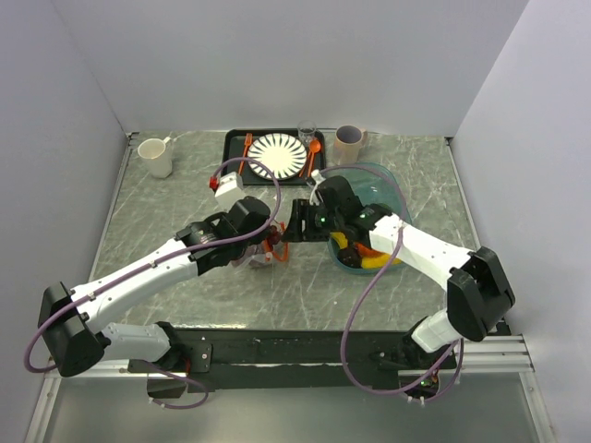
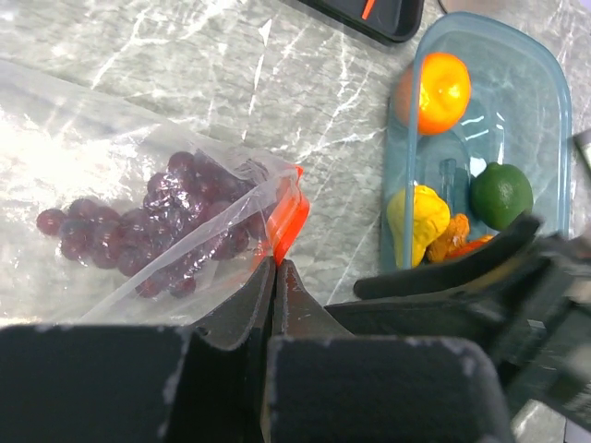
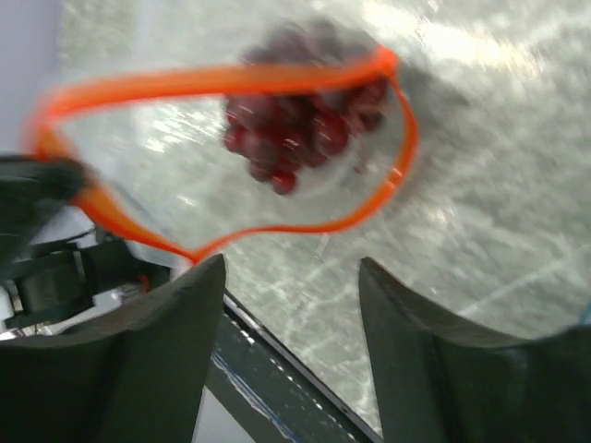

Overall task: Place the food in the zip-top bag and seal the zipper
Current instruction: Place the fake fruit in the zipper food storage bag, then adjust the zipper food storage bag at the center of the board.

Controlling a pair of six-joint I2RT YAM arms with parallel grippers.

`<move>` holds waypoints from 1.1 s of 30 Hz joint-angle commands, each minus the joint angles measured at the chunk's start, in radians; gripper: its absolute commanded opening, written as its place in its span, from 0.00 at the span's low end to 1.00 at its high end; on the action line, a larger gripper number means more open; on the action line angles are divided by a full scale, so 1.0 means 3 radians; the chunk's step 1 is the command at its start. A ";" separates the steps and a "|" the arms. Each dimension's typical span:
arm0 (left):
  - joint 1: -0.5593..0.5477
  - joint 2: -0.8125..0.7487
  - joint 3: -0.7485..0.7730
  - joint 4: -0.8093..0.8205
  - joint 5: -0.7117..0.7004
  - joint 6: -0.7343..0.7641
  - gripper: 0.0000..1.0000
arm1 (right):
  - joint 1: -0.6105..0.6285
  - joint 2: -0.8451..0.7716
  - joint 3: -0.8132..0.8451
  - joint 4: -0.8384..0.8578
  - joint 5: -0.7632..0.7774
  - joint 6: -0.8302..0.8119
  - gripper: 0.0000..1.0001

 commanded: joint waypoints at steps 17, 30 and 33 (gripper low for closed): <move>0.0027 -0.0085 0.0057 0.0015 -0.0098 -0.0017 0.01 | -0.0004 0.0419 -0.0426 0.0796 -0.0374 0.0854 0.61; 0.0032 -0.0059 0.0072 0.0056 -0.0047 0.0009 0.01 | 0.0067 0.0782 -0.0411 0.1052 -0.0456 0.1166 0.64; 0.0027 -0.0059 0.0067 0.0051 -0.0052 -0.0002 0.01 | 0.0108 0.0823 -0.0416 0.1129 -0.0477 0.1217 0.63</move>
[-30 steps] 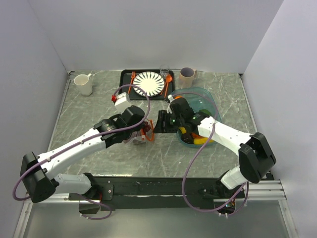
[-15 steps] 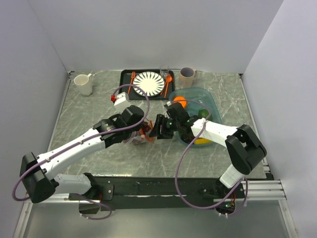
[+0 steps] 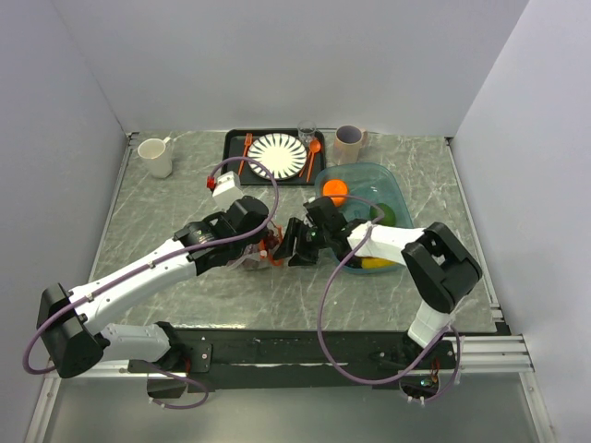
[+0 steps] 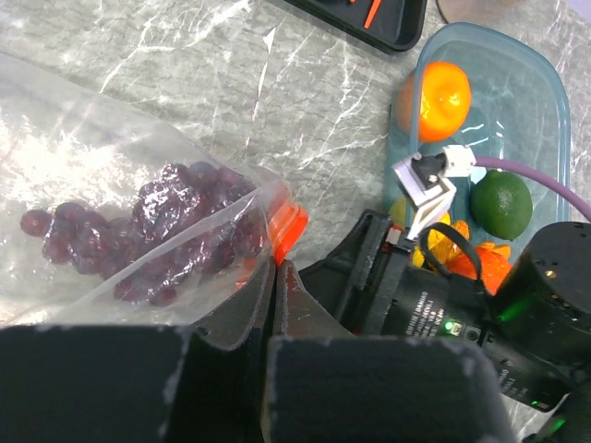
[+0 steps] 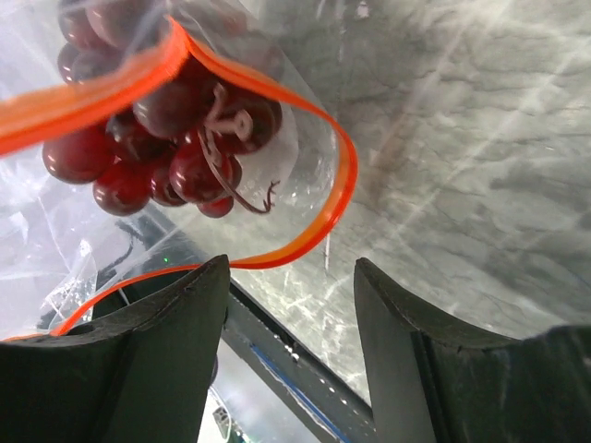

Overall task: Place the food in the zip-top bag and seal the zipper
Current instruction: Adjust the zipper food storage bag at the center of the board.

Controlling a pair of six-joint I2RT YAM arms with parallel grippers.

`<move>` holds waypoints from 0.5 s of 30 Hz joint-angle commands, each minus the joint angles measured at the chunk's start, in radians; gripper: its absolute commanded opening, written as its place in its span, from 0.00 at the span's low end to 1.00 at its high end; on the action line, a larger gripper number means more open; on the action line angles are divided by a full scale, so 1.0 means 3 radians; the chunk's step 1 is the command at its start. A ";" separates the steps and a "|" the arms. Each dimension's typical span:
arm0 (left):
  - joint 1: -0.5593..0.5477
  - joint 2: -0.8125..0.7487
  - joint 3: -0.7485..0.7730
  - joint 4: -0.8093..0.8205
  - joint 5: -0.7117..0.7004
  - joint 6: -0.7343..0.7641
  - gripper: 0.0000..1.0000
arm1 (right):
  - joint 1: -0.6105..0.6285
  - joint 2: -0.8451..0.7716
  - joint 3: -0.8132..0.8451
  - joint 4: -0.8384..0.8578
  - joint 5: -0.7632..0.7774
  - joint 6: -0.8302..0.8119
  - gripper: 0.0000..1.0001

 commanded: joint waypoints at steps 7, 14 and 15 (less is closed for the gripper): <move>0.0008 -0.0052 0.0062 0.0080 0.0000 0.0010 0.01 | 0.0124 0.0089 0.0063 0.0334 0.0005 0.0241 0.63; 0.0008 -0.0052 0.0057 0.0080 0.0011 0.0000 0.01 | 0.0134 0.0116 0.0104 0.0319 0.0020 0.0359 0.63; 0.0013 -0.0052 0.0057 0.0070 0.0011 -0.0006 0.01 | 0.0129 0.0070 0.0063 0.0334 0.0076 0.0369 0.63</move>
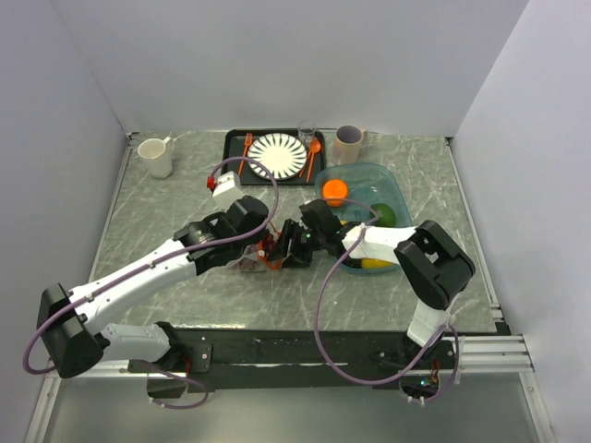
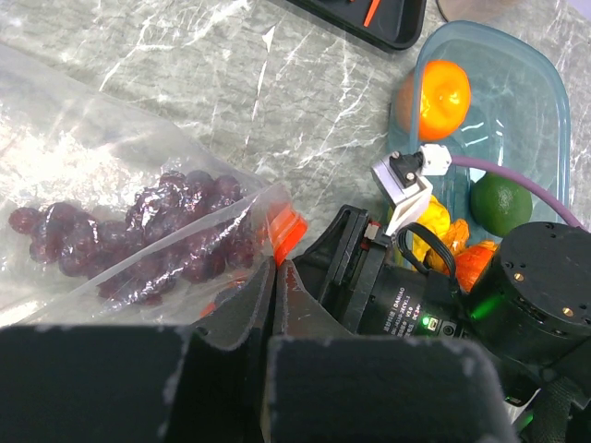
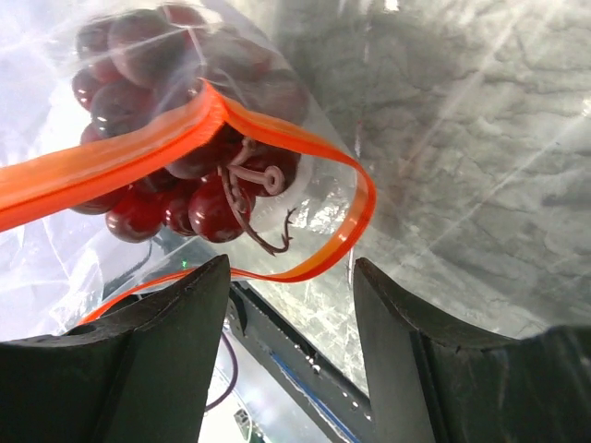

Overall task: Place the food in the zip-top bag and seal the zipper
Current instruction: Adjust the zipper food storage bag at the center of the board.

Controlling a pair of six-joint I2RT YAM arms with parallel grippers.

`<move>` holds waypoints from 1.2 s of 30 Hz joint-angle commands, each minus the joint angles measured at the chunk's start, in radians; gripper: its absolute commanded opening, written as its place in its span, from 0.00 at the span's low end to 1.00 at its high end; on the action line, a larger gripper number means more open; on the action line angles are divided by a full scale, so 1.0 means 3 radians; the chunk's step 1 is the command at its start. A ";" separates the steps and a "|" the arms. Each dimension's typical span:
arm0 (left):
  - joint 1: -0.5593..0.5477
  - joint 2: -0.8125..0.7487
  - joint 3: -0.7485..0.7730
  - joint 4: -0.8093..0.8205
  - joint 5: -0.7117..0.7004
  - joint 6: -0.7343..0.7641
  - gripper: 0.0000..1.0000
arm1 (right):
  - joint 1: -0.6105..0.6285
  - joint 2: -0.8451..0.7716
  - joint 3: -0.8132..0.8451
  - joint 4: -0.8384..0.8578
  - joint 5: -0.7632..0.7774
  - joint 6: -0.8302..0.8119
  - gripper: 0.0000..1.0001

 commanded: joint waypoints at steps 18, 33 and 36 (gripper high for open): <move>0.0008 -0.0098 0.0021 0.0070 -0.0020 -0.0016 0.01 | -0.0102 -0.0393 -0.0083 -0.0034 0.0498 0.0161 0.63; 0.0013 -0.0021 0.0108 0.0116 0.0006 0.0010 0.01 | 0.0016 -0.0193 -0.0175 0.0339 0.0165 0.0458 0.63; 0.0008 -0.0021 0.0128 0.0101 0.0011 0.0010 0.01 | 0.0036 -0.0132 -0.0226 0.0436 0.0114 0.0550 0.62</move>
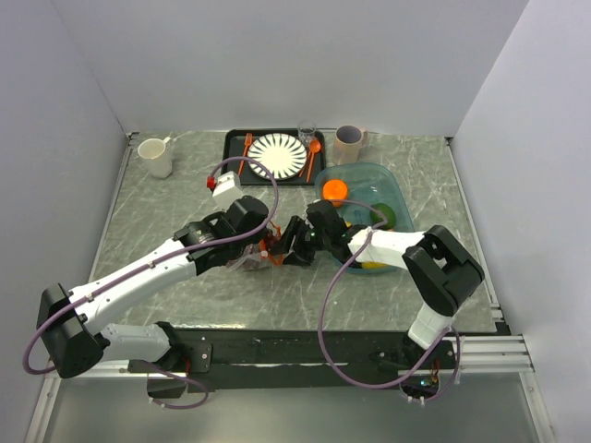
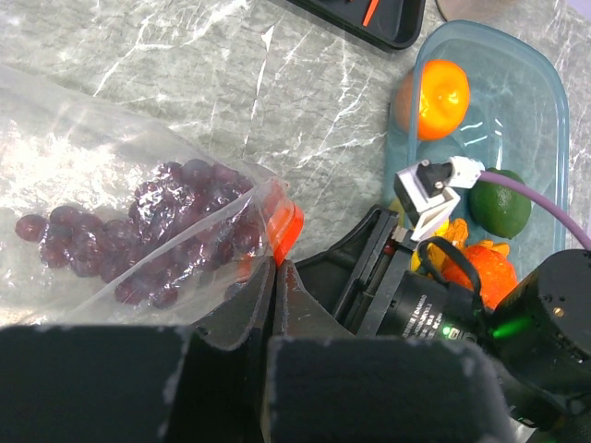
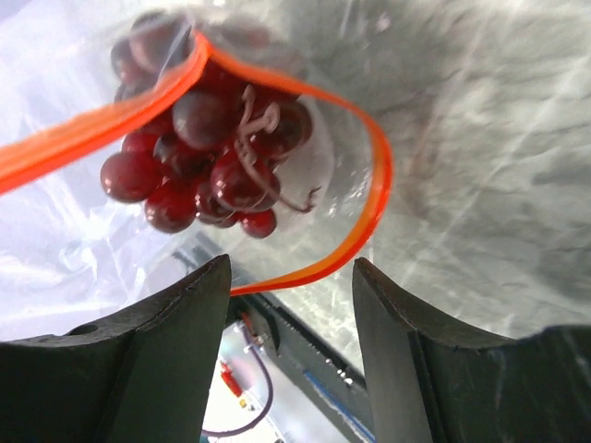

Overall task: Place the food in the zip-top bag and seal the zipper
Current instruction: Adjust the zipper food storage bag at the center of the board.

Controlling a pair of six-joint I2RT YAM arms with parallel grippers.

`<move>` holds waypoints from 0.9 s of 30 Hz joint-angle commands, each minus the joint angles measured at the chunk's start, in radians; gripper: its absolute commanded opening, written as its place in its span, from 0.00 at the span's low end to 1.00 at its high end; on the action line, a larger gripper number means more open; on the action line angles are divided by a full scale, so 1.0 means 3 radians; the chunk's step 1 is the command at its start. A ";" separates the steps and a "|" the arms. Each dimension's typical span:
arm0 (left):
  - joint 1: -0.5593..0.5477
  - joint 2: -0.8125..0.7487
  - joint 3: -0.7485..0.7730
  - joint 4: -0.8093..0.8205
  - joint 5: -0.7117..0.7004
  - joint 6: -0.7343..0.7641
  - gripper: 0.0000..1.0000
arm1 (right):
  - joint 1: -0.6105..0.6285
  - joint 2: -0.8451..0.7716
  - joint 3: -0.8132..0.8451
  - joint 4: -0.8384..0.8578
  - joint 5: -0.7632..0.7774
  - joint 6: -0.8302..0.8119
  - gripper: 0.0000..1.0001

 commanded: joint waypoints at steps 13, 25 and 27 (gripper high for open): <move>0.0003 -0.0042 0.0108 0.0093 -0.0017 0.0010 0.01 | 0.0098 0.0073 -0.0190 0.0417 -0.0139 0.0312 0.61; 0.0003 -0.0036 0.0082 0.0180 0.0075 0.0015 0.01 | 0.0169 0.0323 0.0025 0.0472 -0.0195 0.0414 0.53; 0.0003 -0.0047 0.0087 0.0175 0.0059 0.0015 0.01 | 0.0179 0.0349 0.0005 0.0544 -0.0190 0.0450 0.46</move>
